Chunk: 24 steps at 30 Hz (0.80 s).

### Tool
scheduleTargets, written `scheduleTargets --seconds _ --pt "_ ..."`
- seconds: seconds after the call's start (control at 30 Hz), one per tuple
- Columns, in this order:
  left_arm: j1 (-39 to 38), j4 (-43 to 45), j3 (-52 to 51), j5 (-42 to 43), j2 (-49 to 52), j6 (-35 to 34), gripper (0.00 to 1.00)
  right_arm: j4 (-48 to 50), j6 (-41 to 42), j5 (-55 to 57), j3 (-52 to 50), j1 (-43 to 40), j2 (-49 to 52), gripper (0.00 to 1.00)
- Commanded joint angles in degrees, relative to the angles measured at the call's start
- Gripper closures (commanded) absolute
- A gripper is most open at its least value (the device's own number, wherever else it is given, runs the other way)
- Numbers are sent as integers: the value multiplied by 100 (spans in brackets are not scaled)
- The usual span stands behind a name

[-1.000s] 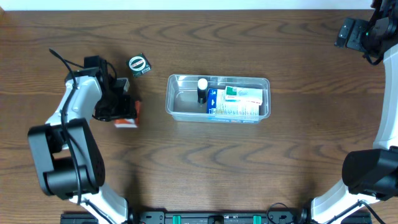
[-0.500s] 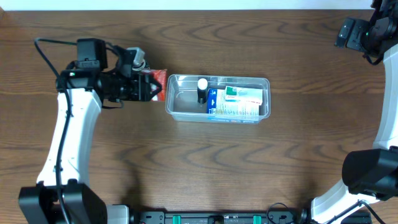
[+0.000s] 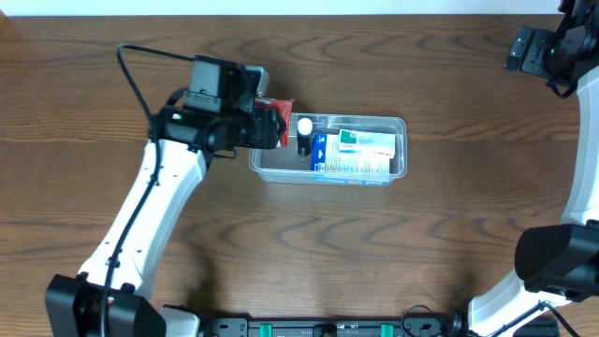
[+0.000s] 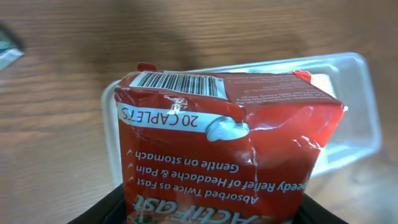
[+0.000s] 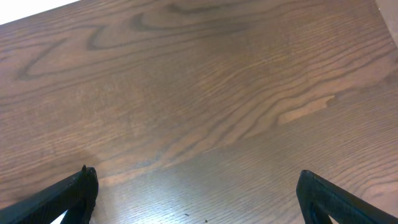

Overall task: Pack container
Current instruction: 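Carry the red box toward the container with the left gripper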

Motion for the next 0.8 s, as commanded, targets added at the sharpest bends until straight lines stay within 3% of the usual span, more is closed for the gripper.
scheduleTargets --seconds 0.0,0.37,0.77 --pt "-208 22 92 -1078 20 -468 42 -4 63 37 28 -37 11 1" --pt "-682 96 92 -1322 514 -691 43 -4 63 39 28 -37 11 1" --pt "-708 90 92 -1388 1075 -1217 43 -4 63 37 28 -37 11 1"
